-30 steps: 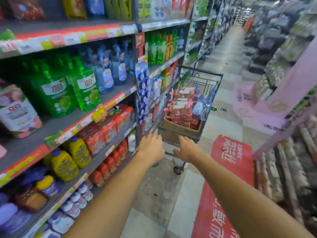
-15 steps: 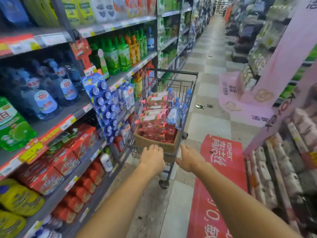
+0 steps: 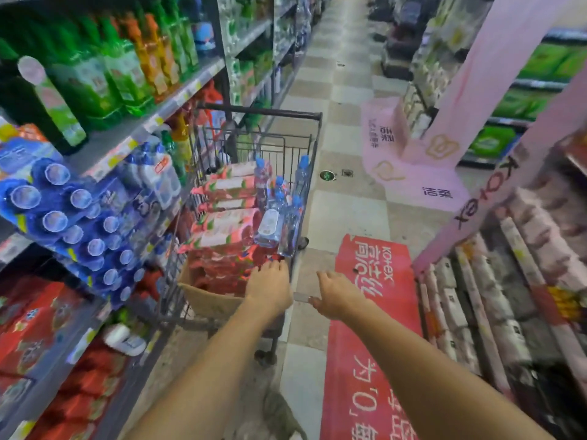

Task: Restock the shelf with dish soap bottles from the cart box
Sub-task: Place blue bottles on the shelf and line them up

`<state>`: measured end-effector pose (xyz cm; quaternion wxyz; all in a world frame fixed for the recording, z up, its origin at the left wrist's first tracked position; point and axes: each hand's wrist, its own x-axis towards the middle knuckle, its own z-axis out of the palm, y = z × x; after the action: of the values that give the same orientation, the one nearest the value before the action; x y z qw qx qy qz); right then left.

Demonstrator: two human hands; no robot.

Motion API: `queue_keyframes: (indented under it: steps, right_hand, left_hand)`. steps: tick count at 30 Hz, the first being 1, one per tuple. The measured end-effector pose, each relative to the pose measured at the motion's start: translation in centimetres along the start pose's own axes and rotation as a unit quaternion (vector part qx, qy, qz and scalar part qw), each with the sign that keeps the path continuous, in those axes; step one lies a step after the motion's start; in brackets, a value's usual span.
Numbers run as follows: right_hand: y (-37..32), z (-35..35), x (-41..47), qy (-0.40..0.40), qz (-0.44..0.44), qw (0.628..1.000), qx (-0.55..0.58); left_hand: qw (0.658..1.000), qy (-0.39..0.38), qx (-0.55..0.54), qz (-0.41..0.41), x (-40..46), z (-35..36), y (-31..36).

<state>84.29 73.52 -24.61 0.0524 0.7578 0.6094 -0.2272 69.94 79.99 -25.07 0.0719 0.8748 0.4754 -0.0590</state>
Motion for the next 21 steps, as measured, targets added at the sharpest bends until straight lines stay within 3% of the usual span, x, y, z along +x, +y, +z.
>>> queue_keyframes:
  steps: [7, 21]
  right_hand:
    - [0.2, -3.0, 11.0, -0.032, 0.006, 0.999, 0.007]
    - [3.1, -4.6, 25.0, -0.082, 0.033, 0.994, 0.062]
  left_hand:
    - [0.999, -0.027, -0.035, -0.014, 10.4, -0.9, -2.8]
    - [0.994, -0.092, -0.041, -0.045, 21.6, 0.1, -5.2]
